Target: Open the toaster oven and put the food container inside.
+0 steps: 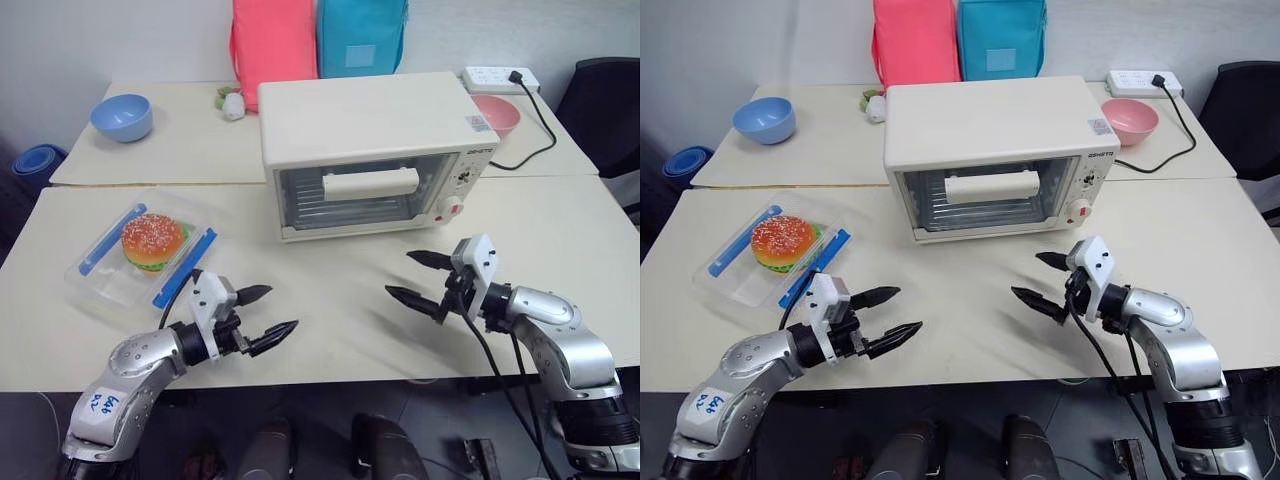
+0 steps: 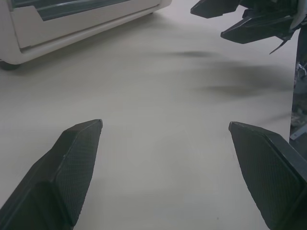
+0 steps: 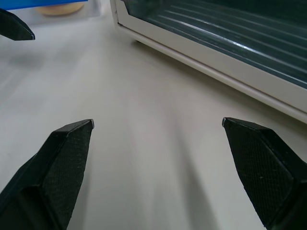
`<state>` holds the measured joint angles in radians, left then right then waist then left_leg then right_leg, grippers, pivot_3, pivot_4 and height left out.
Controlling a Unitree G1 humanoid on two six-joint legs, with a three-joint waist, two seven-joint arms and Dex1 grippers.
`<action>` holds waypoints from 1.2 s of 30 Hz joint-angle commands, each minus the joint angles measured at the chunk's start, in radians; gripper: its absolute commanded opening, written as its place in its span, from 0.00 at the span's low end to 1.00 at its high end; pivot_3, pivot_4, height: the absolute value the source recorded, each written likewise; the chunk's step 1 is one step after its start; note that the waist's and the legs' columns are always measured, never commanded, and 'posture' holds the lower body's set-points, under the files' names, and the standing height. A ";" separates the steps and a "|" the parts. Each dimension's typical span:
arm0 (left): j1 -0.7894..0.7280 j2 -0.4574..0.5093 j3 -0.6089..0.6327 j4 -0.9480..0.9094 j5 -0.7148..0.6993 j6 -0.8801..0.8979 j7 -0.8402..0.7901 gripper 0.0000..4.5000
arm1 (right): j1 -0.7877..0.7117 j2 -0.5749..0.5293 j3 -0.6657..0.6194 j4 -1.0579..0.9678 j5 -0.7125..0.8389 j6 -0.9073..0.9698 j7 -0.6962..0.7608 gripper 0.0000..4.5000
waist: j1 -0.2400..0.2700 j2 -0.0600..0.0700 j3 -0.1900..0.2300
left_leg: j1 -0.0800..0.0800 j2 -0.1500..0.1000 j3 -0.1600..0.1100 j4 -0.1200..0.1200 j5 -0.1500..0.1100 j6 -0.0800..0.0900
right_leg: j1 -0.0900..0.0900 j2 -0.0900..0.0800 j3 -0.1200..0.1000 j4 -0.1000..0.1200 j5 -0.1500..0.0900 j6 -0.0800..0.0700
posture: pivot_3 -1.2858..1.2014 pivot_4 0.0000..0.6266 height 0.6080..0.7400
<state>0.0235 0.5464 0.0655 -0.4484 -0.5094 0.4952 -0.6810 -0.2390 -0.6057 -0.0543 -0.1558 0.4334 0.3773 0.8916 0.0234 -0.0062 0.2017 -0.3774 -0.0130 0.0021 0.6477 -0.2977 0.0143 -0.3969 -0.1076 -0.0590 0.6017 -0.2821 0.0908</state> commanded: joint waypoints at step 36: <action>-0.192 0.112 0.136 -0.161 -0.274 0.184 -0.021 1.00 | -0.360 -0.019 -0.069 0.226 0.052 0.035 0.057 1.00 | -0.003 0.000 0.000 | 0.000 0.000 0.004 0.001 0.000 -0.001 | -0.001 0.001 0.001 0.000 0.001 0.001 | 0.52 0.24 1.00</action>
<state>-0.1543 0.6486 0.1659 -0.5773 -0.7473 0.6767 -0.7076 -0.5797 -0.6130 -0.1127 0.0705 0.4829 0.4339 0.9327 0.0200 -0.0060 0.2018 -0.3773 -0.0128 0.0057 0.6487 -0.2974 0.0129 -0.3978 -0.1067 -0.0583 0.6021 -0.2813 0.0920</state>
